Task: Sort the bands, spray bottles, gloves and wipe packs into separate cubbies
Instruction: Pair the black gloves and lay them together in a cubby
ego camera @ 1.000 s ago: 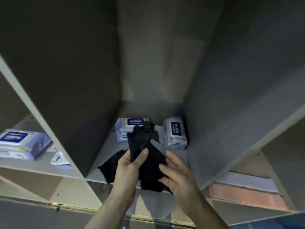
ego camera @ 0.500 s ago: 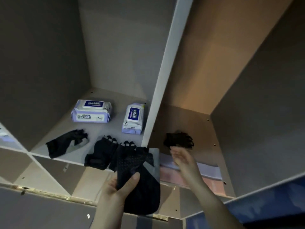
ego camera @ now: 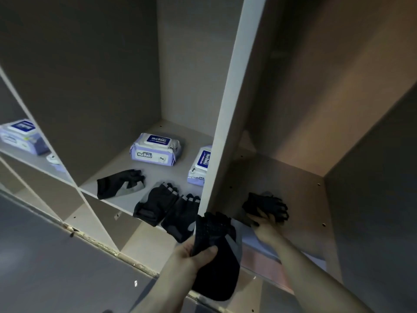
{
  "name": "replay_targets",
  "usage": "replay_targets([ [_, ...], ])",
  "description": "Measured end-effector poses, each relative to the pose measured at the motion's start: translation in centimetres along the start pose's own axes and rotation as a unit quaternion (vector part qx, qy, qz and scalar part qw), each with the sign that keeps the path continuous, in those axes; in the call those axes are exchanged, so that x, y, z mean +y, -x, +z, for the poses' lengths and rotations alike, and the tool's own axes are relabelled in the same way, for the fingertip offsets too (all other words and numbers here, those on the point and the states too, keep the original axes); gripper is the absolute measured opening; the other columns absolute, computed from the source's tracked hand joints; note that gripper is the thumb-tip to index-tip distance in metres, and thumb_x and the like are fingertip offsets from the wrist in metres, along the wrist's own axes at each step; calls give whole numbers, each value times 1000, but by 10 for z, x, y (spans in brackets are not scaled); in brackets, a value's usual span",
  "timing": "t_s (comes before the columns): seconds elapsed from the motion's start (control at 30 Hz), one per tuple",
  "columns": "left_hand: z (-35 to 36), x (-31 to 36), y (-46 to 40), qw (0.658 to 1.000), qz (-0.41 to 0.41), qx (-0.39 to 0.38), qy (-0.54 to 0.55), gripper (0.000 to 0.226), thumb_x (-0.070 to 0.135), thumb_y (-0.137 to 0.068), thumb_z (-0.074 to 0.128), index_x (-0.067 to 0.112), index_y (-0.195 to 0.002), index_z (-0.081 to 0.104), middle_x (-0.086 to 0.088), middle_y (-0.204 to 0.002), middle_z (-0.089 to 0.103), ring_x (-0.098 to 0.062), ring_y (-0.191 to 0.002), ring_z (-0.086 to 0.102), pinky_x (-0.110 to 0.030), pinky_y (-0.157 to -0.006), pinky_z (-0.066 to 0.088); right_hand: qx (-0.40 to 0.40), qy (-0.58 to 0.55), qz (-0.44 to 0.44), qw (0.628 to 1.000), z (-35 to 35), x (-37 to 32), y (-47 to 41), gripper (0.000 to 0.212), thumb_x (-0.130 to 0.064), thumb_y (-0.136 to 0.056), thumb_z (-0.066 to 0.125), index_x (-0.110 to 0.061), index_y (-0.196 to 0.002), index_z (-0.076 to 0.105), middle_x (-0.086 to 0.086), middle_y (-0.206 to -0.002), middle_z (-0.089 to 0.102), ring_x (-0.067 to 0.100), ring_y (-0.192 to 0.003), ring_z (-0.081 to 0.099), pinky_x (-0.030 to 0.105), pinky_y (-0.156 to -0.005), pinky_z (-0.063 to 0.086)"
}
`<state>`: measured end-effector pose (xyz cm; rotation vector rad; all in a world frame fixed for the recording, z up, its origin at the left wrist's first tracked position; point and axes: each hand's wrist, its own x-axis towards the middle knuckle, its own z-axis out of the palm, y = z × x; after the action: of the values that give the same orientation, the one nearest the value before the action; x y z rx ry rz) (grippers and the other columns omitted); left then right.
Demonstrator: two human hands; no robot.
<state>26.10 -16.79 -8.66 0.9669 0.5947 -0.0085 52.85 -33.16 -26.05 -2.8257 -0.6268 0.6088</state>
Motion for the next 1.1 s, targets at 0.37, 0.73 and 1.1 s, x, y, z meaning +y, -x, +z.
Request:
replay_targets([
  [0.37, 20, -3, 3, 999, -15, 31, -32, 20, -3, -85, 58, 7, -95, 72, -14, -87, 74, -22, -76, 71, -29, -68, 50, 145, -504, 115, 843, -48, -3, 24, 39, -9, -95, 54, -12, -133, 51, 1, -131, 50, 24, -125, 48, 21, -92, 37],
  [0.73, 45, 18, 18, 999, -28, -16, 2, 24, 7, -92, 52, 13, -105, 71, -10, -100, 75, -20, -88, 72, -32, -73, 50, 165, -803, -24, 573, -123, -49, 156, 37, -1, -88, 55, -3, -125, 53, 13, -117, 65, 26, -106, 63, 29, -79, 58],
  [1.1, 43, 32, 40, 982, -83, -69, 155, 34, 25, -84, 55, 2, -104, 70, -15, -104, 73, -24, -87, 73, -36, -76, 58, 123, -857, -58, 497, -140, -93, 238, 26, -8, -91, 46, -14, -110, 63, 6, -111, 71, 16, -96, 70, 34, -83, 56],
])
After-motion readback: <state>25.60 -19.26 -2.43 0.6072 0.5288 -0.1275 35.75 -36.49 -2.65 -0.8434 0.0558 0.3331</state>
